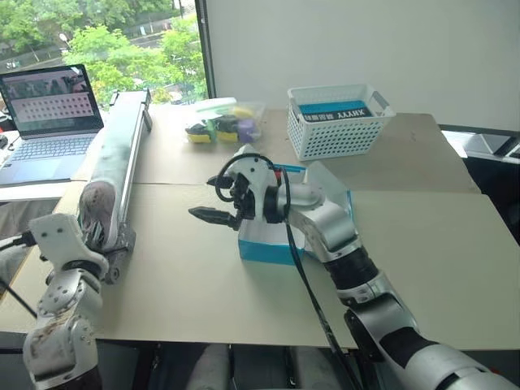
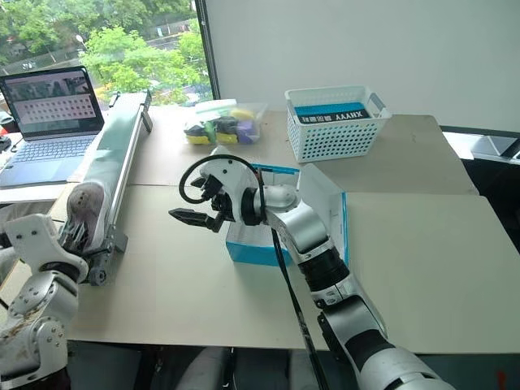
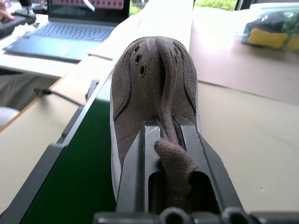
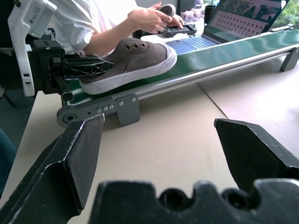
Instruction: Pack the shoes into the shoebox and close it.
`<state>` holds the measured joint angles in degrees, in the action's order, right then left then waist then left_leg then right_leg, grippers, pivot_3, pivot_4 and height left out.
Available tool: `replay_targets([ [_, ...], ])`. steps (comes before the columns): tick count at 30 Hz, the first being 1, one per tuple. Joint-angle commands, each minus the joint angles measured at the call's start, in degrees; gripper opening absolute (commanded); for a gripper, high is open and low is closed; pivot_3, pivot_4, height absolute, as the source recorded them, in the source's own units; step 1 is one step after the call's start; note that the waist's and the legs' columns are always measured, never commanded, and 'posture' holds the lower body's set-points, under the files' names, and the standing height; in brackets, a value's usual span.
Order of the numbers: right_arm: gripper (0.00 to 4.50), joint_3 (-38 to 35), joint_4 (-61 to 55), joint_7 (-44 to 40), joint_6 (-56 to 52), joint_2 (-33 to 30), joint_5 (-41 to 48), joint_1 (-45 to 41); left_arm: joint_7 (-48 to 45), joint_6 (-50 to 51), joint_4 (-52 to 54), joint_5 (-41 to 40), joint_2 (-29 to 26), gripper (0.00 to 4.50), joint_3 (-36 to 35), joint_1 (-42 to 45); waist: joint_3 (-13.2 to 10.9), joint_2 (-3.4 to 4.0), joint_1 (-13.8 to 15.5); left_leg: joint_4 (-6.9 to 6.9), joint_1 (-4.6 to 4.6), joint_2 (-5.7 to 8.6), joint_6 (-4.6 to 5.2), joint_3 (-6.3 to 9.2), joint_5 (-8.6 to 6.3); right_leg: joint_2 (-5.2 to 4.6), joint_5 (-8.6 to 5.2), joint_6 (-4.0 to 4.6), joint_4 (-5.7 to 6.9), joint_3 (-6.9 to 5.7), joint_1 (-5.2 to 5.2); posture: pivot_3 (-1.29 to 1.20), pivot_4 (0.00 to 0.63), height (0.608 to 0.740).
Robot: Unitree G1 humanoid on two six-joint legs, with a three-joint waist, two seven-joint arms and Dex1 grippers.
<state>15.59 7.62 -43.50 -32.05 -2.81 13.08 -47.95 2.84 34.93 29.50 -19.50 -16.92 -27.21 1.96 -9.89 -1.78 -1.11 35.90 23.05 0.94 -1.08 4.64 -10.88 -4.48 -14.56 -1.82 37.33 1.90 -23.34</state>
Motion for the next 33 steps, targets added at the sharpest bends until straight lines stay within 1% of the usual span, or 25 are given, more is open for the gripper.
replay_targets([
  [1,4.5,-7.37,1.95,3.04,-8.93,2.8,6.83,-4.47,1.07,-5.8,7.31,4.26,0.03,0.01,4.59,2.68,0.0,0.0,-0.17,0.0,0.1,0.0,-0.02,0.0,-0.01,0.0,0.01,0.0,-0.01,0.01,-0.1,0.0,0.15,0.735],
  [2,4.5,-12.51,4.49,4.96,-15.34,4.44,11.87,-7.08,1.12,-5.66,9.35,4.34,0.33,0.01,6.49,3.86,-0.01,-0.02,-0.15,0.0,0.19,0.0,-0.03,0.0,-0.02,0.0,0.01,0.0,-0.01,0.02,-0.19,0.0,0.15,0.735],
  [4,4.5,-20.29,8.68,8.28,-23.83,6.55,18.5,-10.99,0.82,-4.91,11.44,4.13,0.9,0.01,8.66,5.03,-0.02,-0.04,-0.04,0.06,0.48,0.0,-0.03,0.0,-0.01,0.0,0.03,0.03,0.18,0.07,-0.53,0.0,0.15,0.735],
  [5,4.5,-23.07,10.98,9.96,-26.17,6.92,20.1,-12.43,0.5,-4.48,11.75,3.84,1.19,0.01,9.17,5.02,-0.02,-0.03,-0.03,0.14,0.72,0.0,-0.04,-0.01,0.0,0.01,0.04,0.04,0.31,0.11,-0.8,0.0,0.15,0.735],
  [7,4.5,-31.28,20.61,14.8,-32.11,6.73,24.12,-16.65,0.05,-3.35,13.05,2.52,2.44,0.01,11.27,5.49,-0.01,-0.03,-0.25,0.1,0.71,-0.01,-0.04,-0.07,0.01,0.02,0.05,0.07,0.35,0.17,-0.85,0.0,0.15,0.735],
  [9,4.5,-36.36,27.63,18.24,-35.32,6.11,26.48,-19.52,-0.39,-2.55,14.06,2.11,3.2,0.01,13.43,5.95,-0.01,-0.04,-0.12,0.07,0.71,0.0,-0.04,-0.12,0.01,0.01,0.05,0.07,0.31,0.19,-0.82,0.0,0.15,0.735],
  [12,4.5,-41.57,33.61,19.21,-36.09,5.26,29.71,-22.36,-1.37,-1.72,14.66,2.4,3.21,0.01,16.42,6.21,-0.01,-0.04,-0.01,0.09,0.73,0.01,-0.03,-0.15,0.01,0.02,0.05,0.06,0.28,0.18,-0.82,0.0,0.15,0.735],
  [17,4.5,-42.88,35.64,18.81,-35.57,5.0,30.79,-23.84,-1.81,-0.9,14.83,1.92,3.75,0.01,17.48,6.23,-0.02,-0.03,-1.1,0.09,0.78,-0.01,-0.02,-0.26,0.02,0.06,0.05,0.06,0.31,0.25,-0.88,0.0,0.15,0.735],
  [19,4.5,-42.31,35.1,19.08,-34.89,5.6,30.72,-23.99,-1.27,-0.62,14.79,0.74,5.12,0.01,17.06,7.03,-0.02,-0.04,-1.37,0.1,0.76,-0.02,-0.01,-0.25,0.02,0.07,0.04,0.05,0.33,0.24,-0.85,0.0,0.15,0.735],
  [23,4.5,-43.29,33.64,19.68,-33.74,7.23,32.13,-24.81,-1.76,0.67,15.05,-1.71,6.97,0.01,17.7,8.02,-0.02,-0.04,-1.46,0.17,0.76,-0.02,-0.01,-0.25,0.02,0.07,0.05,0.04,0.35,0.23,-0.82,0.0,0.15,0.735],
  [28,4.5,-40.14,32.43,19.78,-31.96,8.16,30.59,-24.36,-2.81,1.68,16.17,-4.9,8.25,0.01,19.2,8.72,-0.02,-0.04,-1.36,0.17,0.77,-0.01,-0.01,-0.25,0.02,0.07,0.04,0.03,0.34,0.23,-0.82,0.0,0.15,0.735],
  [33,4.5,-41.4,32.0,20.22,-30.73,8.45,32.72,-24.85,-2.84,2.55,16.36,-5.64,8.55,0.01,21.08,8.5,-0.02,-0.03,-1.39,0.2,0.77,-0.01,-0.01,-0.25,0.02,0.08,0.04,0.03,0.37,0.23,-0.81,0.0,0.15,0.735],
])
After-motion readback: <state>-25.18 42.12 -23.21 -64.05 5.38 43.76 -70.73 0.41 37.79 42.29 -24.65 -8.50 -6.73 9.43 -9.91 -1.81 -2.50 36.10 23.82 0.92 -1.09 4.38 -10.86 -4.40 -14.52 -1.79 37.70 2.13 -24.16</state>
